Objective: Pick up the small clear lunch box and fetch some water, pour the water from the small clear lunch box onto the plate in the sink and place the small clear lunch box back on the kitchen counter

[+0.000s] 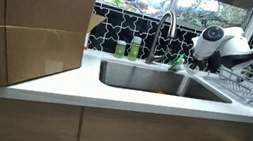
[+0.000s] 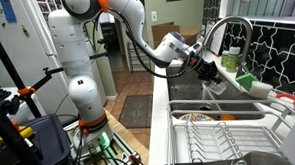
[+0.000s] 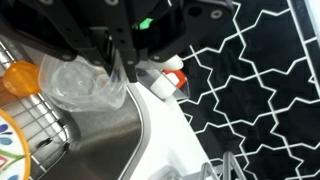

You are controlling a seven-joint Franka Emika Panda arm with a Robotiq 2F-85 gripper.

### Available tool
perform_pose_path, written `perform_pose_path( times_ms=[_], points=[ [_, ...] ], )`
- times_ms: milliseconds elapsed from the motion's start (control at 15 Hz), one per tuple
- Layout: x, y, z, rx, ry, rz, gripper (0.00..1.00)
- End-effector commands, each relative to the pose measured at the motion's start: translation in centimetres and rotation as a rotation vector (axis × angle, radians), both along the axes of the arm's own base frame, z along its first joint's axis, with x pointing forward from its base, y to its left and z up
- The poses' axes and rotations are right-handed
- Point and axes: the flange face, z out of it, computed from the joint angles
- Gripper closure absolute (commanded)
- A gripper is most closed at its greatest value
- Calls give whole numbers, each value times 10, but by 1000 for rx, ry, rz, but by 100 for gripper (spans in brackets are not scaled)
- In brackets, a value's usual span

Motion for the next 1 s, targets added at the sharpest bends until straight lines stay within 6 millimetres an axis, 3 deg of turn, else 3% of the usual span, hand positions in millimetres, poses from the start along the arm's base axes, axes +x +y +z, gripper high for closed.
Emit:
perform_pose_path(
  times_ms=[0, 400, 933],
  points=[
    [-13, 13, -10, -120, -28, 79, 97],
    [-25, 18, -43, -264, 31, 113, 97],
    [-28, 30, -55, -415, 45, 134, 97]
  ],
)
